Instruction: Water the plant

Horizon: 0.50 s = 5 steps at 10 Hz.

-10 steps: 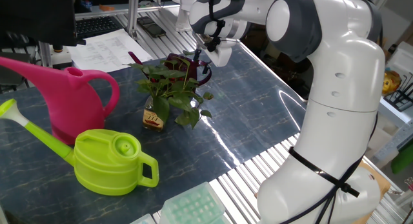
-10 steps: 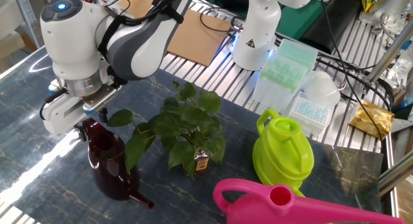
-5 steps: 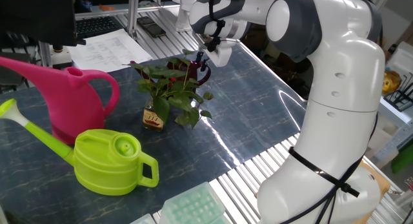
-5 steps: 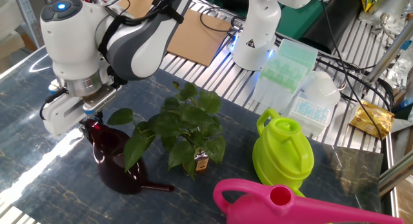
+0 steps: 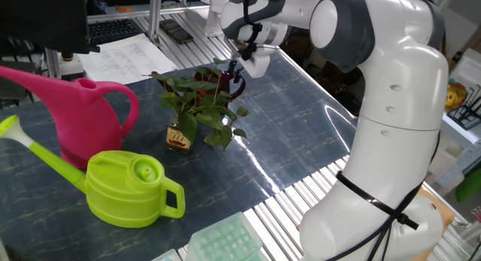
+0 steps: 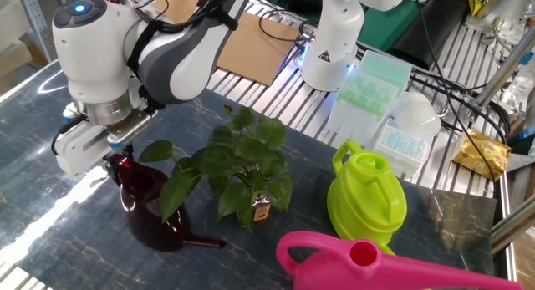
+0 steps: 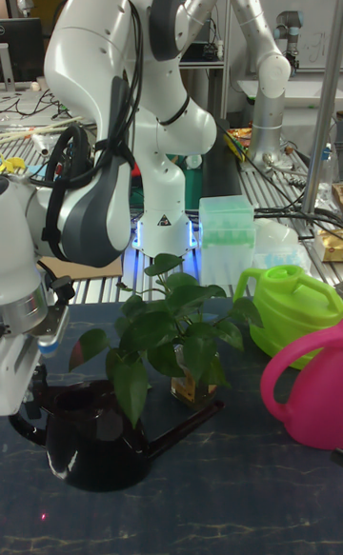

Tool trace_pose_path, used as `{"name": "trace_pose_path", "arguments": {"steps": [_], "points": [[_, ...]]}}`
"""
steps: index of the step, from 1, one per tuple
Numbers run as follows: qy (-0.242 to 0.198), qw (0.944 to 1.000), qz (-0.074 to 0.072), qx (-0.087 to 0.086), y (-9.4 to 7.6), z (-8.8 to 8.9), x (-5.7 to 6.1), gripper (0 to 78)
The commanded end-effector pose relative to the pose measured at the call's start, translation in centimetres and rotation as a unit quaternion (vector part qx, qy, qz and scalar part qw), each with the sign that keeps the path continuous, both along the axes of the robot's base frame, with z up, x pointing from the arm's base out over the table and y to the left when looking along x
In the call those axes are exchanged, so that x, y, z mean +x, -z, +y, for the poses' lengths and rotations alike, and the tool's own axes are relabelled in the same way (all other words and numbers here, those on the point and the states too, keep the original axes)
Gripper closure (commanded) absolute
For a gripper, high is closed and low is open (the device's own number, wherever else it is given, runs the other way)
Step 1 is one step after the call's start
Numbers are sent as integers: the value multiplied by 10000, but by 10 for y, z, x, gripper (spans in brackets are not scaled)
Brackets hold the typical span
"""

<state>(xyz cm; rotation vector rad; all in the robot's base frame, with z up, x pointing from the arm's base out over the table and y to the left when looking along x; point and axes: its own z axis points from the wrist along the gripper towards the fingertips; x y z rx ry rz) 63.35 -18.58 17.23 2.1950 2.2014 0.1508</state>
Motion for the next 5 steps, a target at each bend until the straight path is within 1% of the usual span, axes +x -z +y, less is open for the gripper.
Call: {"name": "trace_pose_path", "arguments": {"steps": [1,5], "points": [[-7,9998,175,-70,-34,-2,14,763],[-83,9998,181,19,-48,-4,17,763]]}}
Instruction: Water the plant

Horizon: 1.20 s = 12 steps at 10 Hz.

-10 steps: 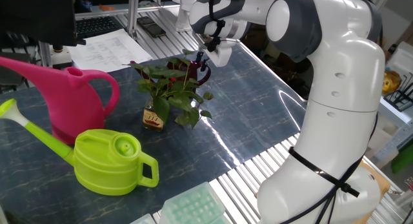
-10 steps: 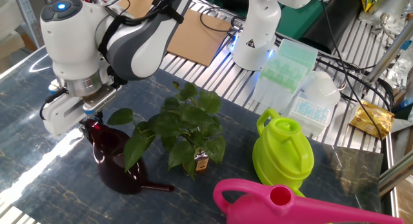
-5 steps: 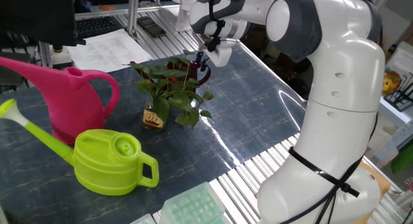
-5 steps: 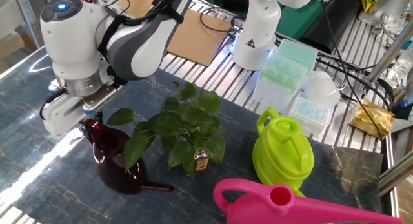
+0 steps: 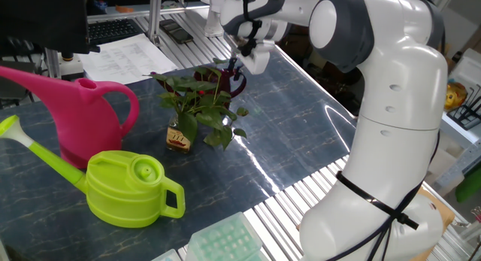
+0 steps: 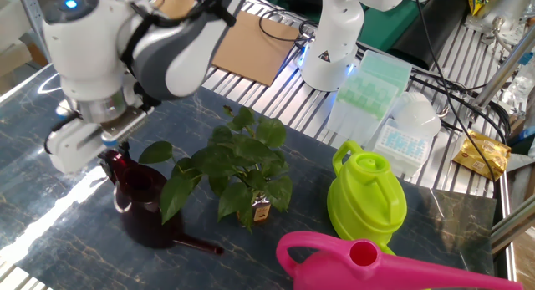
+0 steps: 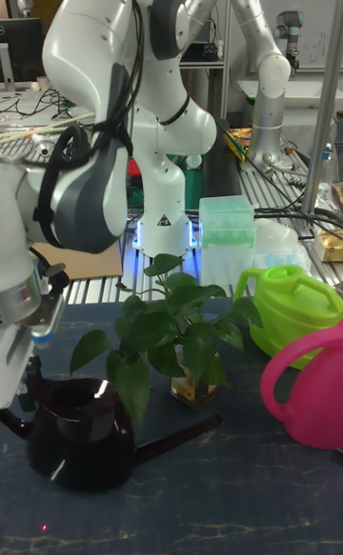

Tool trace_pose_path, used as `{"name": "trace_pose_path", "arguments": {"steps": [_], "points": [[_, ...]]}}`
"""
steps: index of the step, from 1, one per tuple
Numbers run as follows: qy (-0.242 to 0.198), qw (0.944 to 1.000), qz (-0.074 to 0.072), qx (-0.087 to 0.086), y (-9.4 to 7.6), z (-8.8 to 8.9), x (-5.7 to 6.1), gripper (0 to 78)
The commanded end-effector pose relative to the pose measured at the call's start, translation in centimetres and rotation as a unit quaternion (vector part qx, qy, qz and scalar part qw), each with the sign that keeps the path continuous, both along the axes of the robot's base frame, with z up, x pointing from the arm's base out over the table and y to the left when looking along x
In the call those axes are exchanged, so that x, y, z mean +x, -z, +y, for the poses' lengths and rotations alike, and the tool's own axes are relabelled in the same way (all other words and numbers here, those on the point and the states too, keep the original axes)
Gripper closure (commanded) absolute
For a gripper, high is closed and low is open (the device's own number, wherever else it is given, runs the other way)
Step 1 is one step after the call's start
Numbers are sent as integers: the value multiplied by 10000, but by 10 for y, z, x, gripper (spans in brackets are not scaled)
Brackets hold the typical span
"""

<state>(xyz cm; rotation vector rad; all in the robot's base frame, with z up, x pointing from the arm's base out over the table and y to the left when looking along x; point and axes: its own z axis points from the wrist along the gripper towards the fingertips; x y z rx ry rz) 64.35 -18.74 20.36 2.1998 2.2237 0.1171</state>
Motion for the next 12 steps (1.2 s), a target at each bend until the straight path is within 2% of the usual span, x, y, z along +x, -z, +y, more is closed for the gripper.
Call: {"name": "trace_pose_path", "arguments": {"steps": [1,7,11,12], "points": [[-41,10000,39,80,-21,-3,8,763],[-149,9998,23,113,-40,-8,14,763],[-131,9998,37,169,-55,-13,23,763],[-147,9996,47,238,-63,-15,27,763]]}}
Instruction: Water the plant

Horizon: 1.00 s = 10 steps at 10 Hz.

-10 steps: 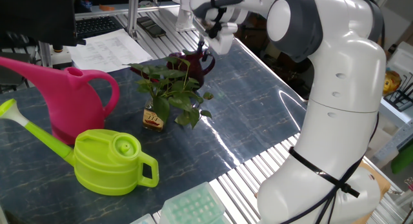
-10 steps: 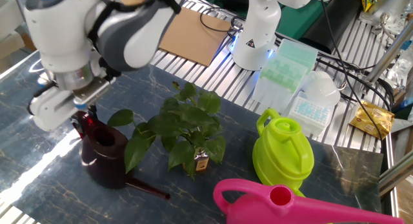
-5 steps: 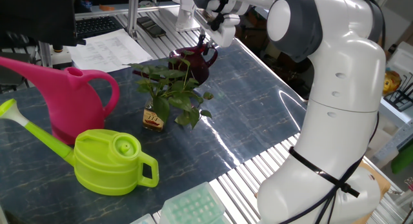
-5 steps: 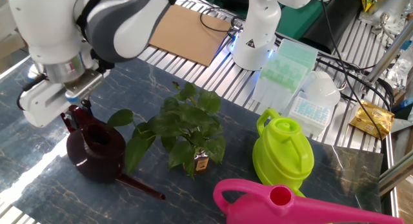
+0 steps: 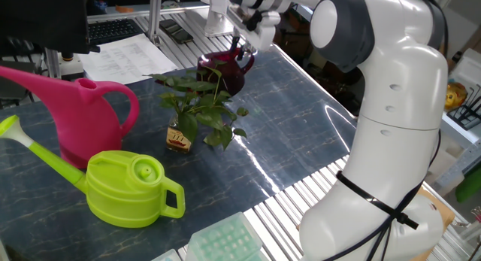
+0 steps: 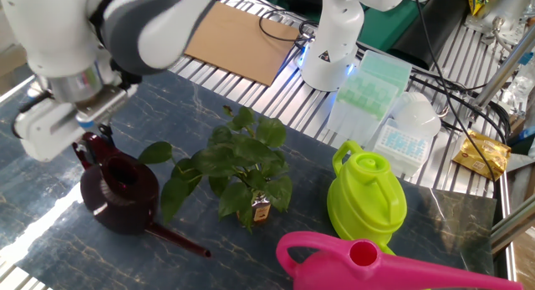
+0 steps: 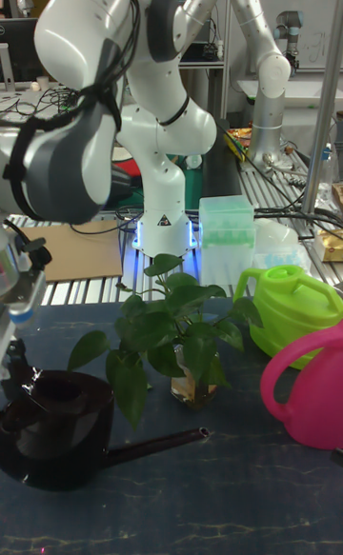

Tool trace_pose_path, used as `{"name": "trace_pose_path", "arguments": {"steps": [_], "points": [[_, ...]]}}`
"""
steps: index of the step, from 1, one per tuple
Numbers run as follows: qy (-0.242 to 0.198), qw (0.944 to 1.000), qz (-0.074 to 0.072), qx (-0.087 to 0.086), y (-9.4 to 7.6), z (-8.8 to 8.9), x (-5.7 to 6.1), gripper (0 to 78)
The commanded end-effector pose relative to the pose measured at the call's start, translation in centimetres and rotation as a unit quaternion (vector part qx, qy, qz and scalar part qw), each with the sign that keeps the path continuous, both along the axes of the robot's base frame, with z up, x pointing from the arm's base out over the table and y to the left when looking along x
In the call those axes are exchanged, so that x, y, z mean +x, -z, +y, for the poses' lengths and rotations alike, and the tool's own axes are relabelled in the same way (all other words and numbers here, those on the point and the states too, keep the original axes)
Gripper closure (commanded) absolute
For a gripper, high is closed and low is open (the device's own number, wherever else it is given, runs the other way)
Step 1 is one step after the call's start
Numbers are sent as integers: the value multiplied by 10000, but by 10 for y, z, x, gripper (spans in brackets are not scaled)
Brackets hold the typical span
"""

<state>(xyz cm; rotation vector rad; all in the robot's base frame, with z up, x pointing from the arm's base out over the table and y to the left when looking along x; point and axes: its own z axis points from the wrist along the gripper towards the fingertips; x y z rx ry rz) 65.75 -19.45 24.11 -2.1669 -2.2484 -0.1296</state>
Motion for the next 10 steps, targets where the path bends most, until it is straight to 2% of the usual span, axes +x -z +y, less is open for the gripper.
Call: {"name": "trace_pose_path", "arguments": {"steps": [1,5,6,8,9,10], "points": [[-44,9999,-19,144,-31,-11,15,763],[-307,9993,-52,198,-53,-20,13,763],[-323,9993,-53,191,-54,-20,13,763],[-450,9988,-76,155,-67,-20,7,763],[-456,9988,-77,149,-68,-20,7,763],[-630,9979,-104,127,-77,-16,2,763]]}}
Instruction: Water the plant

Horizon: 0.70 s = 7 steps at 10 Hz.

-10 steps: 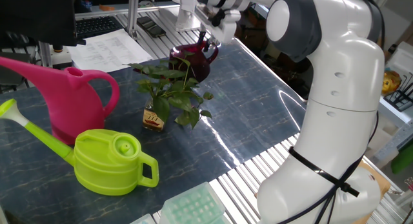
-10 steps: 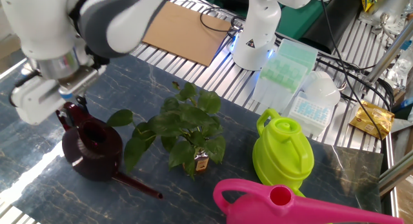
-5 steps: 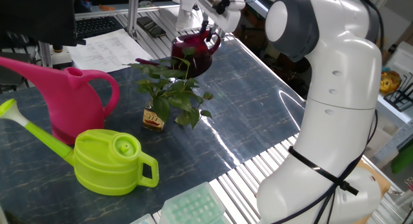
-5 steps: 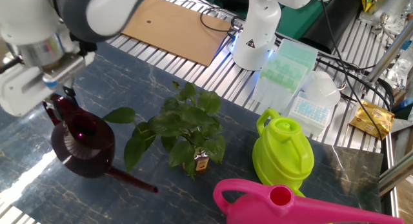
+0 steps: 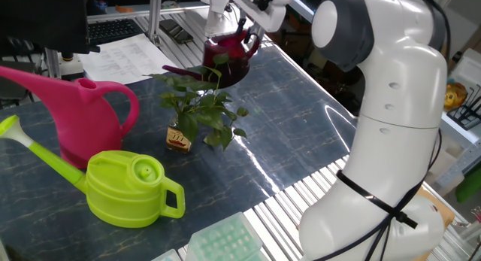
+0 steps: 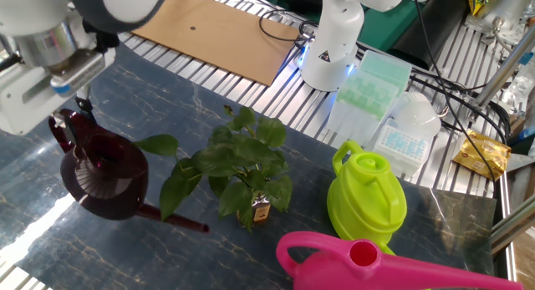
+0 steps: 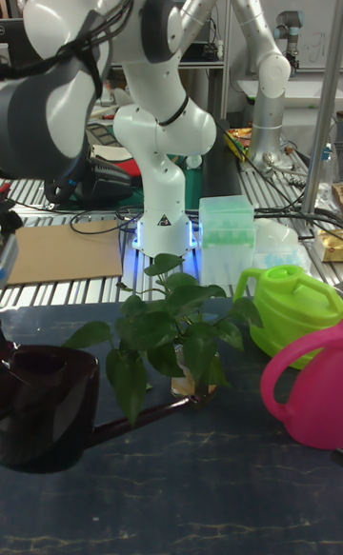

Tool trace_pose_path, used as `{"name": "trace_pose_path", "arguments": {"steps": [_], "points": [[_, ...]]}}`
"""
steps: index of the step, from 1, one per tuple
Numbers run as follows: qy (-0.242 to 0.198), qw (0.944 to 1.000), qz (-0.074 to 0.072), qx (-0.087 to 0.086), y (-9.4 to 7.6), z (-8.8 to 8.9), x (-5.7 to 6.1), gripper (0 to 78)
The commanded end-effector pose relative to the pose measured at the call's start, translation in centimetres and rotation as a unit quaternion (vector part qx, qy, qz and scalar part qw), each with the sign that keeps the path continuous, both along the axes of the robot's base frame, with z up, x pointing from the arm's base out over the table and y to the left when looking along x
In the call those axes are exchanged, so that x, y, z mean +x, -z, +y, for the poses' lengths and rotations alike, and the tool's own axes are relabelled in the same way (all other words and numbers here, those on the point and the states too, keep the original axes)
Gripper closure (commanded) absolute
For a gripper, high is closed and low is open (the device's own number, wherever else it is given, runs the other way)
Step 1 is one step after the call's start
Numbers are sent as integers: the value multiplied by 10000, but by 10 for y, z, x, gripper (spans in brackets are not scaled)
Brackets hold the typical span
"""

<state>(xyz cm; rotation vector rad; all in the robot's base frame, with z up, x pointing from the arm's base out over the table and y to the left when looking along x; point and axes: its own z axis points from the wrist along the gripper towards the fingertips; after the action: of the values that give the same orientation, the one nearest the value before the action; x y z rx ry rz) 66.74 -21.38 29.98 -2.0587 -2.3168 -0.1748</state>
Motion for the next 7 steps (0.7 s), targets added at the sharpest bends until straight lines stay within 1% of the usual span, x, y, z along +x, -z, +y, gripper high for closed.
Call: {"name": "trace_pose_path", "arguments": {"steps": [1,4,7], "points": [[-294,9995,-74,-36,-25,5,-12,763],[-474,9988,-98,-82,-40,9,-20,763],[-498,9986,-100,-132,-54,14,-23,763]]}}
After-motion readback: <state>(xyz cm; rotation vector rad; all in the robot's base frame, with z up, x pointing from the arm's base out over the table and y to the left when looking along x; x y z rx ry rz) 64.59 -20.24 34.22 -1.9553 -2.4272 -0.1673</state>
